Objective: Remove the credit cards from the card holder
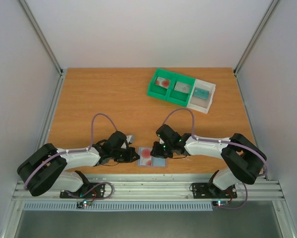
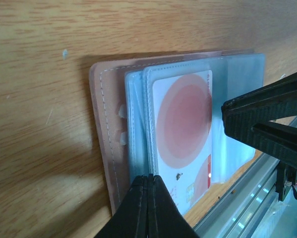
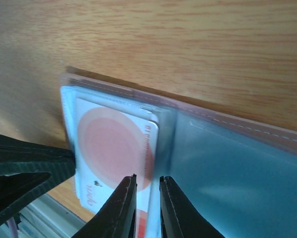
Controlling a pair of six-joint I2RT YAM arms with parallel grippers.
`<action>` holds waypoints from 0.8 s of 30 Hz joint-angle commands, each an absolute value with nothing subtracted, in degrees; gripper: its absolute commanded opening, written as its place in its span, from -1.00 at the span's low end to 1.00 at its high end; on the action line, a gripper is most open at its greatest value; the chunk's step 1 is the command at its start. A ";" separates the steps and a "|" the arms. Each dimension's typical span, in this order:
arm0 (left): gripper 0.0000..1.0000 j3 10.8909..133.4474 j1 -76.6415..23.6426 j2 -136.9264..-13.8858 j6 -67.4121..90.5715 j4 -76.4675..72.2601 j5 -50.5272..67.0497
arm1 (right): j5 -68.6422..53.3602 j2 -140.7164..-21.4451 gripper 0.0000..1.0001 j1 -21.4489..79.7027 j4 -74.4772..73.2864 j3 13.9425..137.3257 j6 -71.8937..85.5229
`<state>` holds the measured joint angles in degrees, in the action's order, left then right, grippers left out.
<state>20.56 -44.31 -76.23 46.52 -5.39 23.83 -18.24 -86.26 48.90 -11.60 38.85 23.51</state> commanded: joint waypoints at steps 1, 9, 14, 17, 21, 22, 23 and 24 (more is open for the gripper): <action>-0.99 19.62 -44.19 -76.43 45.70 -7.83 23.40 | -16.33 -86.18 -0.67 49.75 -8.73 36.73 25.39; -0.99 19.33 -44.12 -77.50 46.01 -8.12 23.54 | -18.01 -87.52 -0.70 49.83 -2.50 34.01 27.42; -0.99 19.51 -44.12 -78.03 45.68 -7.94 24.04 | -19.09 -88.70 -0.77 49.82 -0.26 33.45 27.91; -0.99 19.45 -44.12 -78.22 45.87 -8.43 24.22 | -19.94 -89.43 -0.85 49.83 1.79 33.14 27.42; -0.99 19.49 -44.14 -78.46 46.14 -8.66 24.17 | -20.46 -89.21 -0.94 49.83 3.65 32.37 27.04; -0.99 19.59 -44.17 -78.59 46.14 -8.59 24.18 | -20.61 -88.99 -0.97 49.79 4.28 32.04 27.07; -0.99 19.75 -44.13 -78.75 46.10 -8.49 24.26 | -20.79 -88.84 -0.98 49.81 5.20 31.66 27.10; -0.99 19.82 -44.13 -78.93 46.13 -8.52 24.37 | -21.11 -88.71 -0.98 49.82 6.20 31.24 27.22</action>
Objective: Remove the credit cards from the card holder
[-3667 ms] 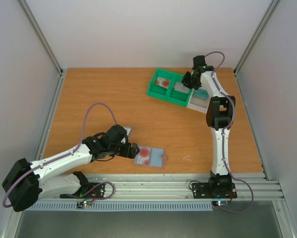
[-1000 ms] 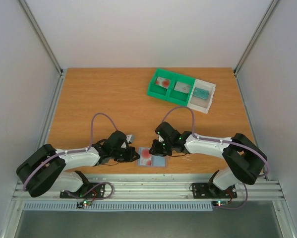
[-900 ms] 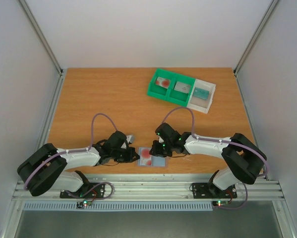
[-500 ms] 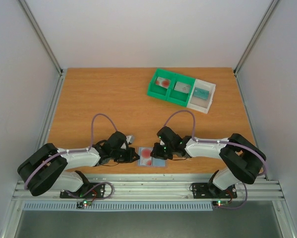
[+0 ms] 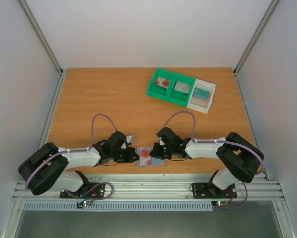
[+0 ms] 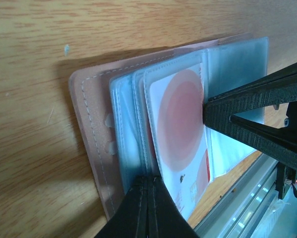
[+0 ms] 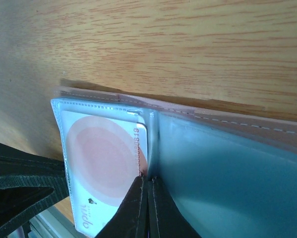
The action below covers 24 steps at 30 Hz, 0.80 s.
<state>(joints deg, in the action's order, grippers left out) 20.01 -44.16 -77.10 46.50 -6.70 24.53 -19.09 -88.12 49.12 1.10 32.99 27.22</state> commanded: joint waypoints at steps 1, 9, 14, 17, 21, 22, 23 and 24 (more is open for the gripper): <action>-0.99 19.86 -44.12 -79.05 46.20 -8.44 24.41 | -21.44 -88.69 -0.98 49.80 7.26 30.94 27.26; -0.99 20.78 -44.12 -74.52 47.24 -1.17 21.06 | -20.98 -85.87 -0.97 49.70 7.56 29.62 27.21; -0.84 21.07 -44.12 -67.75 48.89 1.97 20.07 | -20.63 -85.44 -0.83 49.75 6.47 29.49 26.72; -0.82 21.13 -44.14 -66.13 49.58 0.64 21.20 | -20.69 -85.56 -0.79 49.75 7.00 29.36 26.81; -0.84 21.29 -44.13 -67.71 49.38 -2.77 21.88 | -20.96 -85.94 -0.78 49.75 7.75 29.28 26.98; -0.87 21.49 -44.17 -68.67 49.06 -3.07 22.15 | -20.92 -86.19 -0.78 49.75 8.00 29.23 27.18; -0.90 21.60 -44.15 -69.60 48.48 -3.53 22.46 | -21.03 -86.37 -0.78 49.75 8.14 29.19 27.18; -0.91 21.70 -44.17 -70.60 48.13 -4.23 23.02 | -21.16 -86.54 -0.78 49.75 8.29 29.18 27.19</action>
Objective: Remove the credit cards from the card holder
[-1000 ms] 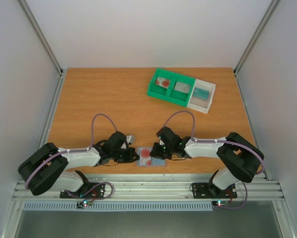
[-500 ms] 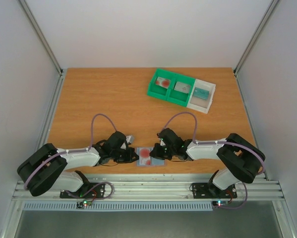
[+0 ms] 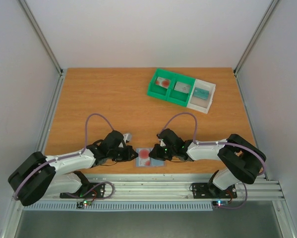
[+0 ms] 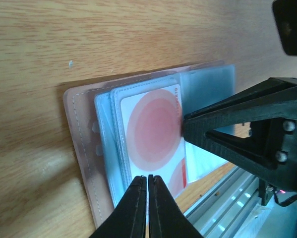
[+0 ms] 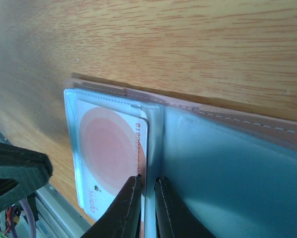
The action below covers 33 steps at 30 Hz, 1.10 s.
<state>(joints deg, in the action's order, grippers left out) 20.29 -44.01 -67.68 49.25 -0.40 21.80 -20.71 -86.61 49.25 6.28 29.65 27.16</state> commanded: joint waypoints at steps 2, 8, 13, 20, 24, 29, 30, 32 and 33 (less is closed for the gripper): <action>-0.96 21.77 -44.13 -72.47 47.31 -5.50 24.10 | -21.32 -86.92 -0.80 49.75 8.58 29.14 27.30; -0.99 21.80 -44.12 -77.12 44.80 -5.03 24.00 | -21.72 -87.26 -0.81 49.74 10.54 28.48 27.68; -0.99 21.04 -44.12 -79.38 44.00 -4.19 23.82 | -22.56 -88.48 -0.80 49.75 12.11 28.43 27.81; -0.99 21.13 -44.12 -80.29 43.60 -3.02 23.06 | -23.51 -88.46 -0.98 49.43 15.51 27.36 27.99; -0.98 21.57 -44.17 -79.44 42.99 -1.04 21.51 | -24.56 -87.86 -0.98 48.11 20.64 24.31 29.89; -0.95 21.44 -44.12 -79.13 42.65 -0.28 20.81 | -25.54 -87.10 -0.98 46.64 23.04 22.12 31.03; -0.95 21.37 -44.12 -79.18 42.63 -0.31 20.83 | -25.42 -86.84 -0.98 46.48 23.15 21.69 31.17; -0.95 21.17 -44.15 -79.35 42.63 -0.27 20.82 | -25.03 -86.16 -0.98 46.27 23.13 21.05 31.24; -0.94 21.18 -44.18 -79.36 42.63 -0.26 20.76 | -24.78 -85.87 -0.98 46.23 23.05 20.77 31.40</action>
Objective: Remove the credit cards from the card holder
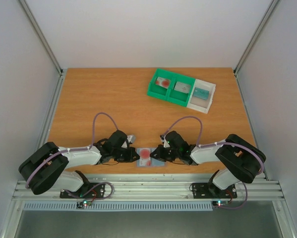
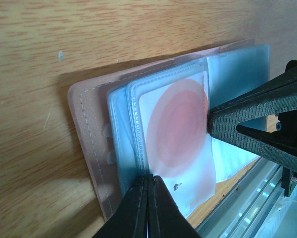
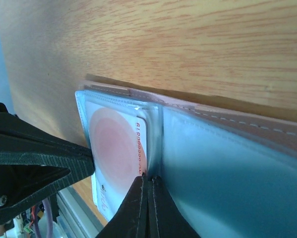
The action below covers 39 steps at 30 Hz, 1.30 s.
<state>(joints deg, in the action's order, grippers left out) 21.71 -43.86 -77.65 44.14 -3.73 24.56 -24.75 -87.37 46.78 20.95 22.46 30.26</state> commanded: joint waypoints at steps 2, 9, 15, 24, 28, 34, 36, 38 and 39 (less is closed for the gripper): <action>-0.92 21.17 -44.12 -79.35 42.71 -0.28 20.60 | -24.61 -85.33 -0.98 46.08 23.03 20.51 31.54; -0.88 21.18 -44.19 -79.30 42.80 -0.31 20.57 | -25.65 -86.26 -0.98 45.79 25.74 20.04 32.12; -0.87 21.09 -44.12 -78.91 42.98 -0.28 20.45 | -26.61 -87.68 -0.98 44.07 32.90 17.18 34.85; -0.87 21.27 -44.12 -79.79 42.89 -0.27 20.39 | -27.21 -86.45 -0.98 42.63 30.88 16.16 34.56; -0.87 21.18 -44.12 -80.28 43.31 -0.63 20.40 | -28.65 -88.51 -0.88 42.62 31.45 17.77 34.22; -0.87 21.10 -44.14 -79.96 43.42 -0.53 20.48 | -30.36 -93.41 -0.76 42.58 39.91 16.92 37.23; -0.87 21.09 -44.20 -79.81 43.42 -0.41 20.48 | -30.44 -94.66 -0.74 42.58 43.23 16.02 38.53; -0.87 21.09 -44.12 -79.72 43.35 -0.27 20.41 | -30.14 -95.34 -0.74 42.50 45.99 14.96 39.86; -0.87 21.09 -44.14 -79.72 43.29 -0.26 20.41 | -29.77 -95.40 -0.74 42.31 47.27 14.34 40.48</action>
<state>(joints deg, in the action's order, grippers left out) 21.76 -43.99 -77.97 44.12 -4.10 23.86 -30.74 -93.43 42.33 40.91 16.38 37.50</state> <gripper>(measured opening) 0.063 0.129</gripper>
